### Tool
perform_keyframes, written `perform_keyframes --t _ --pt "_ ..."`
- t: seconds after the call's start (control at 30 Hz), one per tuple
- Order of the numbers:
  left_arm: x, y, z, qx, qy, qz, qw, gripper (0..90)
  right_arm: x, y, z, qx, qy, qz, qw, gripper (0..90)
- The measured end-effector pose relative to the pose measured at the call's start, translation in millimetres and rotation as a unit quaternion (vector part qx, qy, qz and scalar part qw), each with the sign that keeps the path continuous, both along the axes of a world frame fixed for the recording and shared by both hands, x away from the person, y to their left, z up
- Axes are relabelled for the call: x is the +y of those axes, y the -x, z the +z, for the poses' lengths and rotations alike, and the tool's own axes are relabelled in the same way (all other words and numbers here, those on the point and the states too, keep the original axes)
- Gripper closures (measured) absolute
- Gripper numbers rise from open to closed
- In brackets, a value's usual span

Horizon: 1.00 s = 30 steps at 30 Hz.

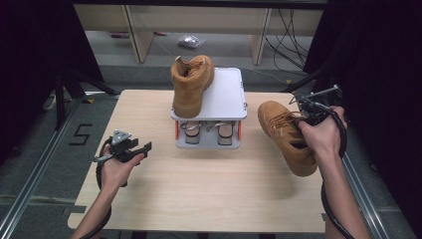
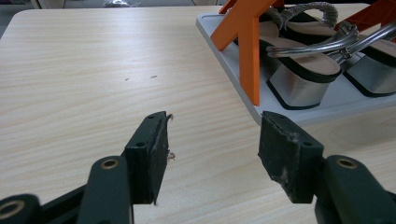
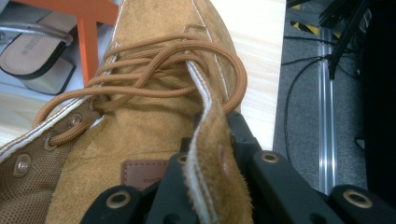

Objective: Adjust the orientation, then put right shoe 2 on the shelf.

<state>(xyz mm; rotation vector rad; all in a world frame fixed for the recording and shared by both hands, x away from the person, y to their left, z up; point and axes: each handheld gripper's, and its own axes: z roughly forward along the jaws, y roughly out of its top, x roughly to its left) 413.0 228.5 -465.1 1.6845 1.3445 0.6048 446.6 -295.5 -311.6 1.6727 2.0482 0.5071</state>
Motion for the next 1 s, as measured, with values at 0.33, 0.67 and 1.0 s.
perform_keyframes --t 0.33,0.67,1.0 --pt "-4.3 -2.4 2.6 -0.004 -0.001 -0.002 1.0000 42.2 1.0 -6.9 11.0 -0.007 -0.005 -0.012 0.9999 85.2" --pt "-5.0 0.7 5.5 -0.011 0.000 -0.006 0.9999 42.1 3.6 -12.7 15.6 -0.024 -0.002 0.006 0.9997 85.2" --pt "-6.9 1.6 6.3 -0.010 0.001 -0.004 0.9999 42.1 13.5 -17.6 24.8 -0.021 -0.014 -0.020 0.9995 85.2"
